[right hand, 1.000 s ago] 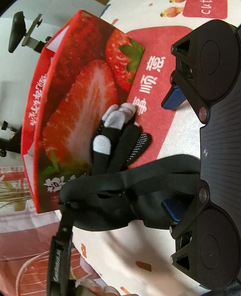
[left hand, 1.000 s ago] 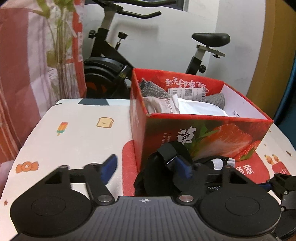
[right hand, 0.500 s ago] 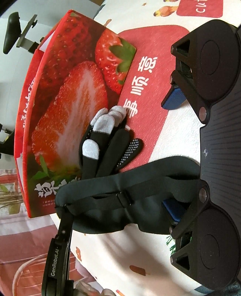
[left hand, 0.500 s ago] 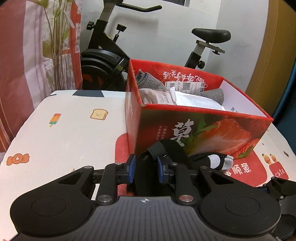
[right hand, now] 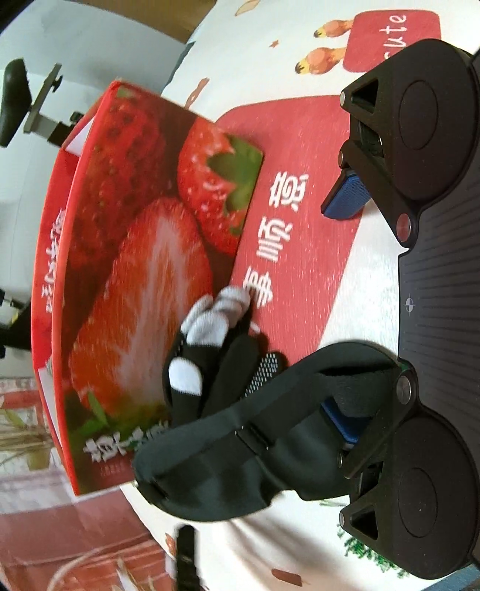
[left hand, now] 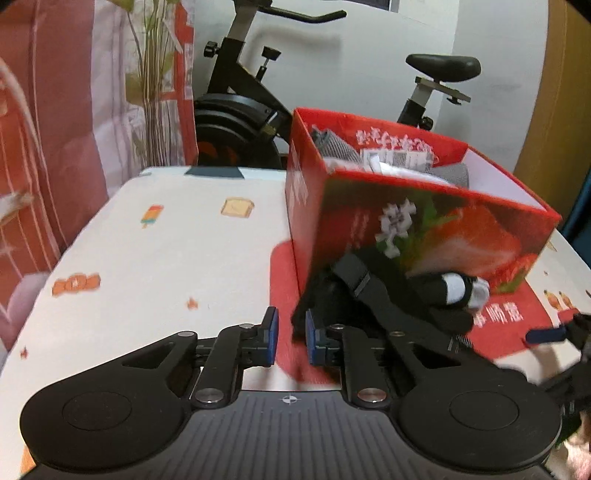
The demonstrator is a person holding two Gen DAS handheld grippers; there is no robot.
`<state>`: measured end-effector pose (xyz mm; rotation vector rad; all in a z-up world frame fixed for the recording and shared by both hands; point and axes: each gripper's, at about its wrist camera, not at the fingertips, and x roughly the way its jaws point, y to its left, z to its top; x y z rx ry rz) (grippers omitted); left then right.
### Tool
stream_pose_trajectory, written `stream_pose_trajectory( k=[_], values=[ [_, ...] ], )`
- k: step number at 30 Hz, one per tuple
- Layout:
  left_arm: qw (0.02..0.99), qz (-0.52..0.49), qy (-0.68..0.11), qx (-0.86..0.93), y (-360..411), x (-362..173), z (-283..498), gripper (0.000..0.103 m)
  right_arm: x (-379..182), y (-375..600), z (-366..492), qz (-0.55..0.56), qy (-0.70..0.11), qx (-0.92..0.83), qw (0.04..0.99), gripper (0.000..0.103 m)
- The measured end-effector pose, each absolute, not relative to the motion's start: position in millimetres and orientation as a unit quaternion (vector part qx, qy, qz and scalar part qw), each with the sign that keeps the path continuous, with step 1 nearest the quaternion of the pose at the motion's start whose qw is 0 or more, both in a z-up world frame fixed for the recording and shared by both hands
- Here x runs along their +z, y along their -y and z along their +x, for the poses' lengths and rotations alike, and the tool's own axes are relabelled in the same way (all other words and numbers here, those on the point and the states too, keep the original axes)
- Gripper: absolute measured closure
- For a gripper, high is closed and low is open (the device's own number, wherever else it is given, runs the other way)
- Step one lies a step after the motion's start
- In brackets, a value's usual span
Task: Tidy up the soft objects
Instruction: 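Lift the black strap item with the left gripper toward the box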
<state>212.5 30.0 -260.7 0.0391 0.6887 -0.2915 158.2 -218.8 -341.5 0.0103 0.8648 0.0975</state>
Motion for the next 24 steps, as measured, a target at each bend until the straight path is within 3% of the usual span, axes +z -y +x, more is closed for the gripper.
stream_pose_trajectory(
  k=[4,9,11,13,16,17,19,24],
  values=[
    [0.926,0.015,-0.347,-0.150,-27.2,-266.5,201.6,0.087,-341.0,218.7,155.2,0.004,-0.416,0.047,0.908,0.000],
    [0.926,-0.004,-0.333,-0.179,-25.3,-259.6,204.1,0.061,-339.6,218.6,154.3,0.001,-0.413,0.044,0.910,0.000],
    [0.928,-0.002,-0.324,-0.184,-22.0,-255.9,210.1,0.043,-342.4,220.8,156.5,0.003,-0.413,0.045,0.910,0.000],
    [0.927,-0.012,-0.323,-0.190,-20.3,-254.9,218.7,0.040,-343.4,221.1,156.3,0.006,-0.413,0.045,0.910,0.000],
    [0.920,-0.047,-0.333,-0.203,-18.8,-258.7,236.6,0.045,-343.9,221.1,156.4,0.008,-0.413,0.046,0.910,0.000],
    [0.918,-0.052,-0.337,-0.204,-16.7,-261.4,238.8,0.064,-343.5,221.2,156.2,0.008,-0.413,0.046,0.910,0.000],
    [0.916,-0.052,-0.345,-0.201,-12.1,-265.8,242.1,0.088,-343.6,221.1,155.8,0.006,-0.413,0.045,0.910,0.000],
    [0.916,-0.026,-0.357,-0.180,-10.0,-271.8,231.5,0.091,-343.7,223.2,157.7,-0.001,-0.407,0.032,0.913,0.000]
  ],
)
